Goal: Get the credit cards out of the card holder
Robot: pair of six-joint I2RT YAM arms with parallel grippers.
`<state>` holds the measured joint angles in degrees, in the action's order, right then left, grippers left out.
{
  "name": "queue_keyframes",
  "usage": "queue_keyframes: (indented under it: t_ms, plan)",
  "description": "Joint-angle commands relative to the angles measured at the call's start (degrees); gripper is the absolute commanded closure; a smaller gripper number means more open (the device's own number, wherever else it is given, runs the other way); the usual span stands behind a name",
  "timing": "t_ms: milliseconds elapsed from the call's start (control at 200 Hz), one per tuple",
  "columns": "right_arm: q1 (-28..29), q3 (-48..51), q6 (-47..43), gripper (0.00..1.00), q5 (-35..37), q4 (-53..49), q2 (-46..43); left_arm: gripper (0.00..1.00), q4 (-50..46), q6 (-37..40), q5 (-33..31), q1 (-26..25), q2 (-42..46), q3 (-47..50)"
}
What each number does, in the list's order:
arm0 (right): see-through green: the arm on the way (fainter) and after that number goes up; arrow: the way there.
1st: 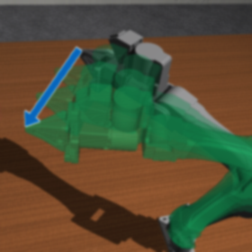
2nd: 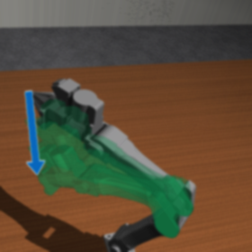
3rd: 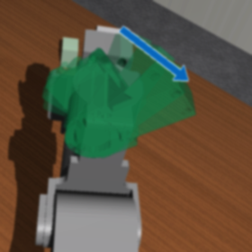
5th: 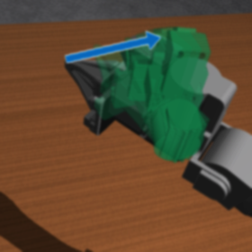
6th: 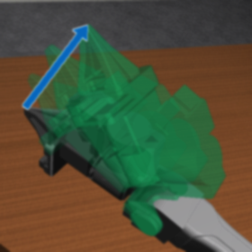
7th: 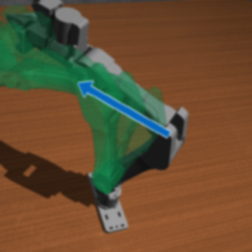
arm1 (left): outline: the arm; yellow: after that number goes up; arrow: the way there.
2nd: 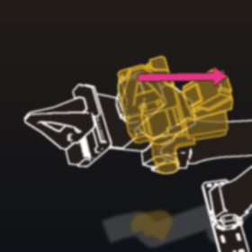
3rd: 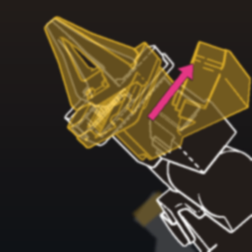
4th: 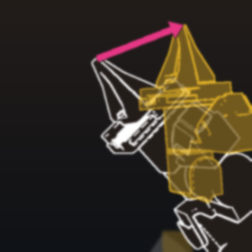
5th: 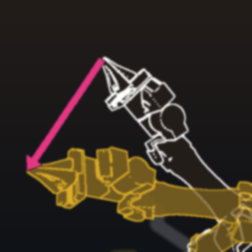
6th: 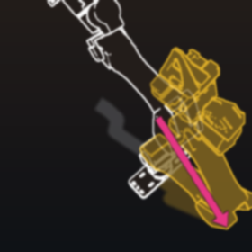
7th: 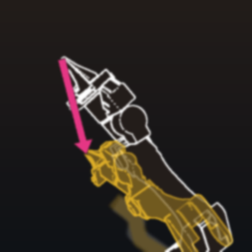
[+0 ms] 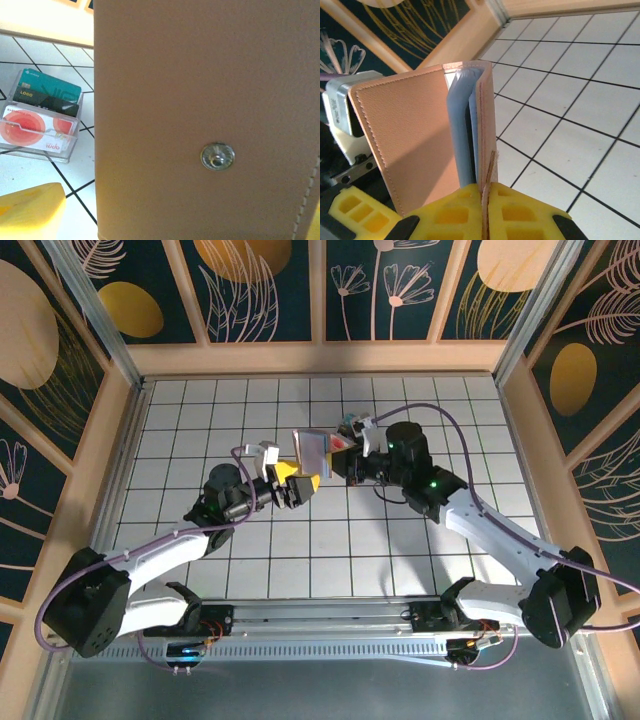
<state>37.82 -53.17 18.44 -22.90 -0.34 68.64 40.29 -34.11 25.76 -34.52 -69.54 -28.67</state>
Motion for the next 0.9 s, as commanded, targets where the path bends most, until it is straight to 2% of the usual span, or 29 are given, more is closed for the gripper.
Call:
queue_keyframes:
  t_ms: [0,265,370,646,896]
  plan:
    - [1.0,-4.4,-0.3,1.00,7.7,-6.2,1.6,0.01,1.0,-0.4,-1.9,-0.2,-0.4,-2.0]
    - [4.0,-10.6,0.8,1.00,15.0,-14.4,5.6,0.01,-2.2,-0.5,-6.1,-0.2,-0.5,-1.7]
    - [4.8,-12.2,0.9,1.00,15.7,-16.4,6.1,0.03,-3.0,0.0,-6.7,-0.1,-0.6,-2.0]
    - [5.2,-13.8,1.4,1.00,16.6,-19.6,6.3,0.14,-4.5,0.4,-6.4,-0.2,-2.7,-3.1]
    - [5.4,-15.4,1.7,1.00,17.6,-21.4,8.0,0.33,-6.9,0.1,-5.5,-0.1,-5.6,-5.0]
